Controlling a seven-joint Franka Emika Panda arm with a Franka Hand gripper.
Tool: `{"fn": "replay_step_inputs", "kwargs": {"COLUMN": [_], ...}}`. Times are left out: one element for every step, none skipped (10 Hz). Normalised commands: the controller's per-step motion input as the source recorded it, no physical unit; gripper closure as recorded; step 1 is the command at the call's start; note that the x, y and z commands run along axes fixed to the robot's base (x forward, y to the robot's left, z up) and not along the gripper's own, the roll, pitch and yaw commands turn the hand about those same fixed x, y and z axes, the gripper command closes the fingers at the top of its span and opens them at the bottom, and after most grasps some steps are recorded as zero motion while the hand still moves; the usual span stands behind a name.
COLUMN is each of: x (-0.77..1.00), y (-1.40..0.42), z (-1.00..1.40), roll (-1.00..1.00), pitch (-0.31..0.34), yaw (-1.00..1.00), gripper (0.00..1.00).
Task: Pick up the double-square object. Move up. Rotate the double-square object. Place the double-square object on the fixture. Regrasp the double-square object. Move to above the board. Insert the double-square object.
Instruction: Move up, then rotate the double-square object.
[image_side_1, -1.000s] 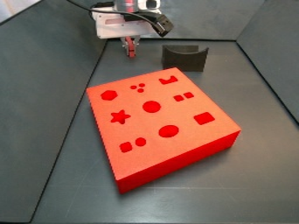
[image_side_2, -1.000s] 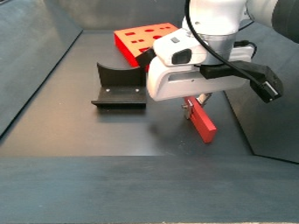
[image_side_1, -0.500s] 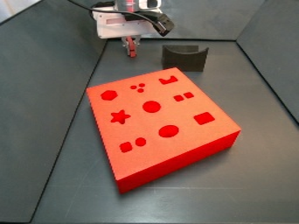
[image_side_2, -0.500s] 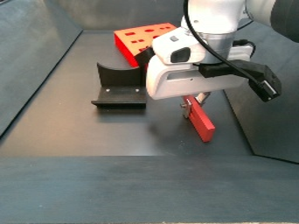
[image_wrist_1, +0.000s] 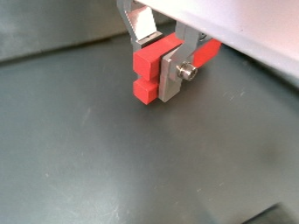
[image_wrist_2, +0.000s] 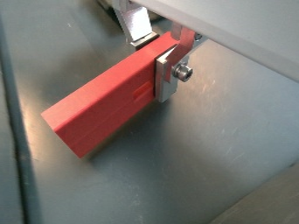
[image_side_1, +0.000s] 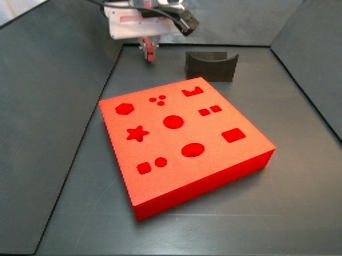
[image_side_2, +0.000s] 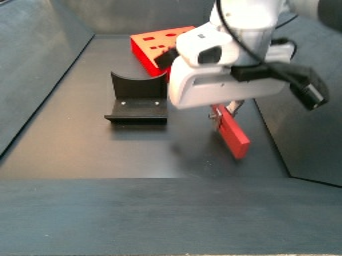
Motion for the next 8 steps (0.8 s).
{"fn": "replay_step_inputs", "kwargs": {"x": [-0.04, -0.04, -0.03, 0.23, 0.19, 0.14, 0.07, 0.05], "y": [0.02, 0.02, 0.01, -0.39, -0.34, -0.24, -0.11, -0.08], "z": [0.56, 0.42, 0.22, 0.83, 0.66, 0.57, 0.38, 0.22], "roll": [0.02, 0.02, 0.03, 0.00, 0.01, 0.02, 0.04, 0.05], "pitch": [0.017, 0.027, 0.039, 0.000, 0.027, 0.049, 0.073, 0.080], "yaw": [0.01, 0.00, -0.01, 0.00, 0.01, 0.03, 0.03, 0.03], "gripper": [1.00, 1.00, 1.00, 1.00, 1.00, 1.00, 1.00, 1.00]}}
